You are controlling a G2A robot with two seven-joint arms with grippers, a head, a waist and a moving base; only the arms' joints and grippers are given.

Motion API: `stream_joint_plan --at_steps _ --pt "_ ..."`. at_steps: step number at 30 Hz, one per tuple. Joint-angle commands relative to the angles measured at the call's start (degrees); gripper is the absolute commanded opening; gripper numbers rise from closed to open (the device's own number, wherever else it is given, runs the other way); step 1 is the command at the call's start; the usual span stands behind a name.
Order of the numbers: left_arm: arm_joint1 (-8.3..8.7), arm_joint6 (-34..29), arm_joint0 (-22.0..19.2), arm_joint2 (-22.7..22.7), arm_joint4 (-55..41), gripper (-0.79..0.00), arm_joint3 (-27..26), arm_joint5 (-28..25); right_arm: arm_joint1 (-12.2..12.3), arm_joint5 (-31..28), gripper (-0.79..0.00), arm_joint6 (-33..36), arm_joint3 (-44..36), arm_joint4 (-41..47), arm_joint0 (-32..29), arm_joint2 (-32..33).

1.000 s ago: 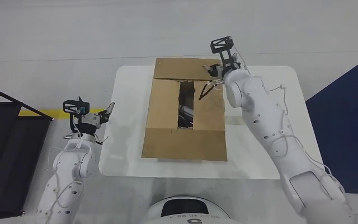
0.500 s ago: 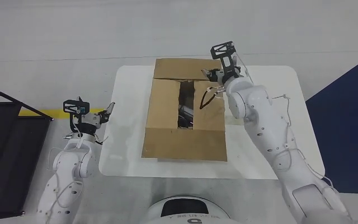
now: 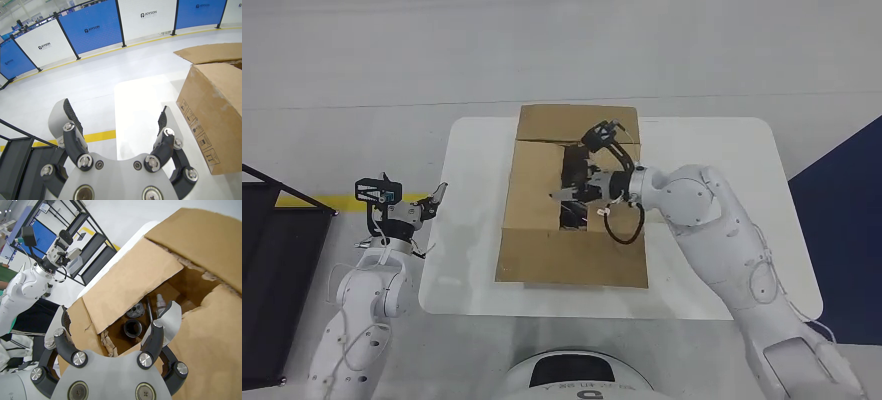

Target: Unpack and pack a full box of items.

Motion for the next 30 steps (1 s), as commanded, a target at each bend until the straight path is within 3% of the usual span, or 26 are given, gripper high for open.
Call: stream_joint_plan --at_steps 1,10,14,16,17,18,19,20,22,30 --pt "0.0 0.0 0.0 0.0 0.0 0.0 0.0 0.0 -0.4 1.0 -0.055 0.2 1.8 0.3 1.3 -1.8" --pt "0.0 0.0 0.0 0.0 0.0 0.0 0.0 0.0 -3.2 5.6 -0.099 0.9 12.8 2.9 8.8 -10.6" --pt "0.0 0.0 0.0 0.0 0.0 0.0 0.0 0.0 -4.3 2.5 -0.219 2.2 16.1 10.8 11.6 -11.3" --pt "0.0 0.0 0.0 0.0 0.0 0.0 0.0 0.0 -4.5 -0.3 -0.366 3.6 17.7 17.8 12.5 -10.1" --pt "0.0 0.0 0.0 0.0 0.0 0.0 0.0 0.0 -4.6 -1.4 -0.351 4.2 18.5 20.8 13.0 -9.4" --pt "0.0 0.0 0.0 0.0 0.0 0.0 0.0 0.0 -4.6 -2.7 -0.286 5.3 19.2 24.5 13.4 -8.6" --pt "0.0 0.0 0.0 0.0 0.0 0.0 0.0 0.0 -4.7 -3.4 -0.286 6.4 19.7 26.5 13.7 -8.3" --pt "0.0 0.0 0.0 0.0 0.0 0.0 0.0 0.0 -4.7 -3.8 -0.376 7.0 19.9 27.9 13.9 -8.2" --pt "0.0 0.0 0.0 0.0 0.0 0.0 0.0 0.0 -5.0 -4.3 -0.437 8.6 20.5 30.4 14.8 -8.6" --pt "0.0 0.0 0.0 0.0 0.0 0.0 0.0 0.0 -8.0 -1.9 -0.44 6.1 19.3 29.0 20.3 -16.7"
